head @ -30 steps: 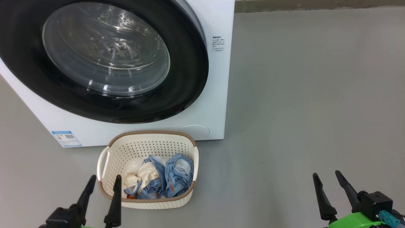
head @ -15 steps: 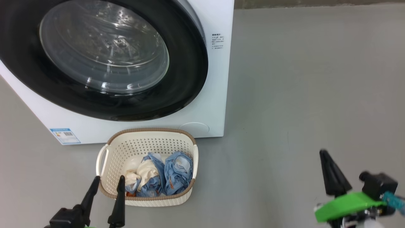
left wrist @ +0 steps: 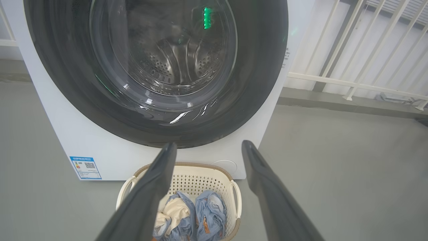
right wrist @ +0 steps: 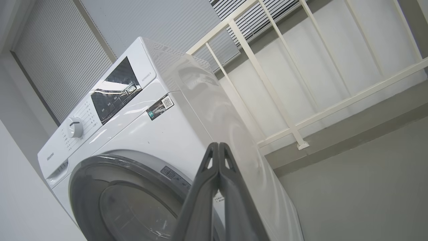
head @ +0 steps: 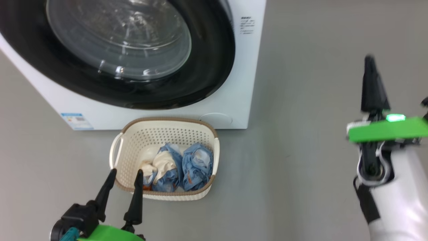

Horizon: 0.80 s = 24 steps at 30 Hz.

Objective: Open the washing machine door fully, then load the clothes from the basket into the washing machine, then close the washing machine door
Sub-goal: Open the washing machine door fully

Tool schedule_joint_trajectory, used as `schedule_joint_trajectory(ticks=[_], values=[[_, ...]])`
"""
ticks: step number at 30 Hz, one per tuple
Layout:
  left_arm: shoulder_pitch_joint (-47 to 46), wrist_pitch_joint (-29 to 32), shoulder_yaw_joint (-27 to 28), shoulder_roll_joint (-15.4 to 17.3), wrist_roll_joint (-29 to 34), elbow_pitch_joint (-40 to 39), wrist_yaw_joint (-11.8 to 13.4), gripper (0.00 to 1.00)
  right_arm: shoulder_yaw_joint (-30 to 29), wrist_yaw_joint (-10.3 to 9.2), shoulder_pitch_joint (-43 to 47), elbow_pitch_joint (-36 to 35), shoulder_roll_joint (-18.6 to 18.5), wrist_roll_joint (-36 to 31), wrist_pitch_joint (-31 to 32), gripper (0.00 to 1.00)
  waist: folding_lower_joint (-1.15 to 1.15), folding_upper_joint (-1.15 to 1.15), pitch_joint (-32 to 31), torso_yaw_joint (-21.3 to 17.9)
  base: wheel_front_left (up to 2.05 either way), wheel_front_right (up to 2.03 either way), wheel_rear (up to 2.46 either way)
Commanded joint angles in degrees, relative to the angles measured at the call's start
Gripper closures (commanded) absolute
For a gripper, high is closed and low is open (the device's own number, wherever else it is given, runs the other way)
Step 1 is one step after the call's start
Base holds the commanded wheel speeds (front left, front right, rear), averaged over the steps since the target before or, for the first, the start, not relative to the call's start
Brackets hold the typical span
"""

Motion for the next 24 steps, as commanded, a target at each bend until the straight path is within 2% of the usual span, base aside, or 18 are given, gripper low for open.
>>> schedule_joint_trajectory(ticks=[1, 2, 3, 5, 11, 17, 24], values=[[-2.37, -0.37, 1.58, 0.47, -0.37, -1.54, -0.09, 0.00, 1.80, 0.09, -3.17, -0.72, -0.20, 2.11, -0.61, 1.00, 0.00, 0.00, 1.72, 1.81, 0.00, 0.00, 0.00], [-2.77, -0.37, 1.28, 0.43, -0.47, -1.54, -0.09, 0.00, 2.02, 0.09, -4.74, -0.04, -0.63, 3.74, -0.61, 1.00, 0.00, 0.00, 2.15, 2.32, 0.00, 0.00, 0.00], [-3.54, -0.37, 0.76, 0.29, -0.65, -1.48, -0.09, 0.00, 2.84, 0.09, -7.81, 1.74, -1.10, 8.94, -0.61, 1.00, 0.00, 0.00, 3.02, 3.38, 0.00, 0.00, 0.00], [-4.27, -0.37, 0.26, 0.11, -0.84, -1.44, -0.09, 0.00, 4.87, 0.09, -10.75, 3.58, -2.52, 14.83, -0.42, 1.00, 0.00, 0.00, 3.96, 4.46, 0.00, 0.00, 0.00], [-6.39, -0.37, -1.15, -0.57, -1.53, -1.27, -0.09, 0.00, 7.08, 0.09, -18.87, 7.52, -6.73, 33.28, 4.09, 1.00, 0.00, 0.00, 6.99, 7.44, 0.00, 0.00, 0.00], [-8.37, -0.37, -2.78, -1.20, -2.42, -0.97, -0.09, 0.00, 10.98, 0.09, -25.73, 12.28, -11.45, 39.82, 10.47, 1.00, 0.00, 0.00, 10.14, 10.18, 0.00, 0.00, 0.00], [-10.38, -0.37, -4.56, -1.80, -3.34, -0.68, -0.09, 0.00, 15.79, 0.09, -31.89, 15.34, -14.35, 45.00, 19.62, 1.00, 0.00, 0.00, 13.70, 12.85, 0.00, 0.00, 0.00]])
